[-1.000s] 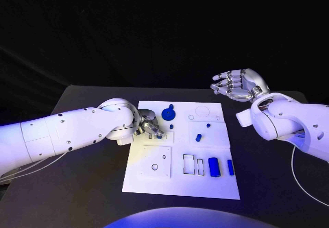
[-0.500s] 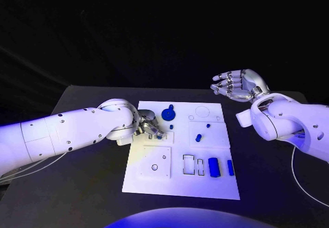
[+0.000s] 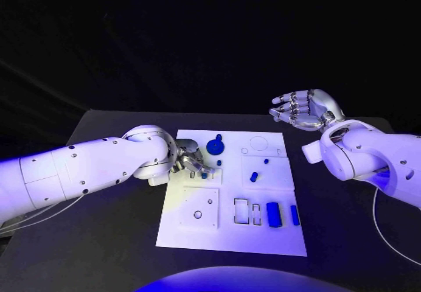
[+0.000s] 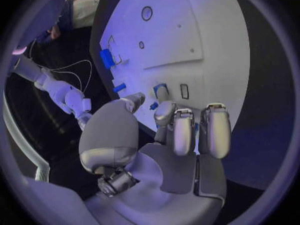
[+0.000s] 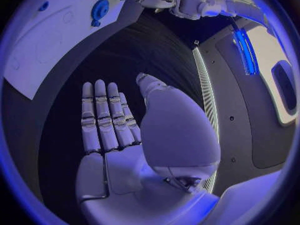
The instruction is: Assemble the parts on the task board
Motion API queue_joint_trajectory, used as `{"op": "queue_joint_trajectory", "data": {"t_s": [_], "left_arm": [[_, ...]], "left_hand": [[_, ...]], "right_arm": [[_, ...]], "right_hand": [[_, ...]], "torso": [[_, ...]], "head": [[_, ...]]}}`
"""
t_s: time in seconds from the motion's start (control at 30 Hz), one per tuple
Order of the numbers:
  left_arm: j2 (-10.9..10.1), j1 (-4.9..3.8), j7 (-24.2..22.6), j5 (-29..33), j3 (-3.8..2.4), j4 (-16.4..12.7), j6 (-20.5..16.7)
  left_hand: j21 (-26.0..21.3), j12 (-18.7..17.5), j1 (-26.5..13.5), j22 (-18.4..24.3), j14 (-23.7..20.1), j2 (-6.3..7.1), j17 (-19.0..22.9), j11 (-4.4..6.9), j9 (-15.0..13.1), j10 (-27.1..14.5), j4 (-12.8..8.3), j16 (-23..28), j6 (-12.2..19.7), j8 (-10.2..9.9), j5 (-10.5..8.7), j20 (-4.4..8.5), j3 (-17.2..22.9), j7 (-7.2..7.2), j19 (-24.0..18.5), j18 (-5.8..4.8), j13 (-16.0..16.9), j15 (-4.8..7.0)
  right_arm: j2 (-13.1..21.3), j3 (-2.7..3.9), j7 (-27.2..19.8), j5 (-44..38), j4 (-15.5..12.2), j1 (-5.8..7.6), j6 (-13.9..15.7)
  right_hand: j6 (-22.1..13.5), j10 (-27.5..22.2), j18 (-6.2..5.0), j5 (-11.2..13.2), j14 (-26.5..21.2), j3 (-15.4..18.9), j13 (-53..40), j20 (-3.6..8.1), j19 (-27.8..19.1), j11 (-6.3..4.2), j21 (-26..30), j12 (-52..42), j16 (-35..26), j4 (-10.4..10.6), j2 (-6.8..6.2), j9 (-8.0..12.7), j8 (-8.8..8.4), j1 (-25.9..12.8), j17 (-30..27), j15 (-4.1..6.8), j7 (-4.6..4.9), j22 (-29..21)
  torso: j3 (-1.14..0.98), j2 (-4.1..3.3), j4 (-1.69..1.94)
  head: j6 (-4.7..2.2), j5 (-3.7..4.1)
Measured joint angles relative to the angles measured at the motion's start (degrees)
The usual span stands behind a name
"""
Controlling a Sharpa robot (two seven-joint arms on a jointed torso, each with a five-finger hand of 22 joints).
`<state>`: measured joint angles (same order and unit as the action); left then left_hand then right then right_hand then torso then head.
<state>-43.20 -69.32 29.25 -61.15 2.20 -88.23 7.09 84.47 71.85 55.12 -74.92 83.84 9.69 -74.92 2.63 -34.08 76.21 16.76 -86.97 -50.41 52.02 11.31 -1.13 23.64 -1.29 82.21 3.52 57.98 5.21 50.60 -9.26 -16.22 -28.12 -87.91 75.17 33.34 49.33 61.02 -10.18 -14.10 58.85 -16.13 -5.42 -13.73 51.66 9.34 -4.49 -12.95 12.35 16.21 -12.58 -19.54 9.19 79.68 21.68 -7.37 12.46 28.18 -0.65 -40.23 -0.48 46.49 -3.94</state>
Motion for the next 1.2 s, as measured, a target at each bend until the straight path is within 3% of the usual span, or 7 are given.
{"op": "queue_joint_trajectory", "data": {"t_s": [0.2,0.3,0.4,0.6,0.8,1.2], "left_arm": [[-0.80,-0.15,0.01,0.01,-1.54,-1.16,-0.03],[-1.28,-0.55,0.01,0.12,-2.53,-1.58,-0.02],[-1.65,-1.52,0.02,0.47,-3.15,-1.40,0.17],[-2.19,-4.17,0.01,1.28,-3.88,0.94,1.53],[-1.12,-5.43,0.00,0.92,-3.87,5.11,3.85],[2.15,-5.76,0.11,-1.33,-2.37,12.07,8.01]], "left_hand": [[0.00,-0.27,-0.06,0.00,0.00,-0.06,0.00,0.00,0.00,0.00,-0.16,0.00,0.01,-0.23,0.00,0.00,-0.48,-0.01,0.00,0.00,-0.91,0.00],[-0.63,-2.29,0.73,0.01,0.00,-0.12,0.00,-0.61,0.00,-2.19,-0.23,0.00,1.58,-0.88,0.00,-0.11,-1.22,-0.63,-0.80,-0.01,-4.05,0.00],[-1.37,-3.74,2.45,0.55,0.18,-0.39,0.00,-1.53,0.56,-4.07,-0.16,0.00,4.05,-2.66,0.00,-0.74,-1.90,-1.63,-1.80,-0.01,-6.54,-0.61],[-1.37,-3.51,3.93,0.63,0.20,-1.02,0.00,-2.66,2.14,-4.74,-0.17,0.00,6.18,-6.13,0.00,-1.56,-3.01,-3.29,-1.95,-0.01,-6.73,-1.66],[-1.36,-3.51,4.15,0.51,0.20,-1.24,0.01,-2.65,2.37,-4.74,-0.01,0.00,6.18,-6.47,0.00,-1.56,-3.17,-3.29,-1.95,-0.01,-6.49,-1.66],[-1.36,-3.29,4.22,0.51,0.05,-1.32,0.01,-2.65,2.50,-4.74,-0.02,0.00,6.18,-6.78,0.00,-1.75,-3.50,-3.29,-2.15,0.00,-6.68,-1.81]], "right_arm": [[-0.02,0.00,-0.02,0.00,0.03,0.00,0.01],[-0.02,0.00,-0.03,0.00,0.08,0.00,0.02],[-0.02,0.00,-0.04,0.00,0.15,0.00,0.03],[-0.04,0.00,-0.05,0.01,0.26,-0.01,0.04],[-0.09,0.00,-0.05,0.01,0.33,-0.01,0.04],[-0.06,0.00,0.02,0.02,0.42,-0.01,0.03]], "right_hand": [[0.00,0.00,0.00,0.00,0.00,0.00,0.00,0.00,0.00,0.00,0.00,0.00,0.00,0.00,0.00,0.00,0.00,0.00,0.00,0.00,0.00,-0.01],[0.00,0.00,0.00,0.00,0.00,0.00,0.00,0.00,0.00,0.00,0.00,0.00,0.00,0.00,0.00,0.00,0.00,0.00,0.00,0.00,0.00,-0.05],[0.00,0.00,0.00,0.00,0.00,0.00,0.00,0.00,0.00,0.00,0.00,0.00,0.00,0.00,0.00,0.00,0.00,0.00,0.00,0.00,0.00,-0.05],[0.00,0.00,0.00,0.00,0.00,0.00,-0.01,0.00,0.00,0.00,0.00,0.00,0.00,0.00,0.00,-0.01,0.00,0.00,0.01,0.00,0.00,-0.04],[0.00,0.00,0.00,0.00,0.00,0.00,0.04,0.00,0.00,0.00,0.00,0.00,0.01,0.00,0.00,-0.01,0.00,0.00,0.01,0.00,0.00,-0.04],[0.00,0.00,0.00,0.00,0.00,0.16,0.15,0.00,0.00,0.00,0.21,0.00,-0.21,-0.16,0.00,0.05,0.00,0.00,-0.04,0.00,0.00,-0.18]], "torso": [[-0.01,-0.03,0.03],[-0.01,-0.03,0.03],[0.00,-0.03,0.00],[-0.01,-0.02,0.00],[-0.04,0.02,0.09],[0.04,0.03,0.10]], "head": [[0.01,0.01],[-0.08,0.03],[-0.12,0.04],[-0.29,0.05],[-0.31,-0.14],[-0.37,-0.50]]}}
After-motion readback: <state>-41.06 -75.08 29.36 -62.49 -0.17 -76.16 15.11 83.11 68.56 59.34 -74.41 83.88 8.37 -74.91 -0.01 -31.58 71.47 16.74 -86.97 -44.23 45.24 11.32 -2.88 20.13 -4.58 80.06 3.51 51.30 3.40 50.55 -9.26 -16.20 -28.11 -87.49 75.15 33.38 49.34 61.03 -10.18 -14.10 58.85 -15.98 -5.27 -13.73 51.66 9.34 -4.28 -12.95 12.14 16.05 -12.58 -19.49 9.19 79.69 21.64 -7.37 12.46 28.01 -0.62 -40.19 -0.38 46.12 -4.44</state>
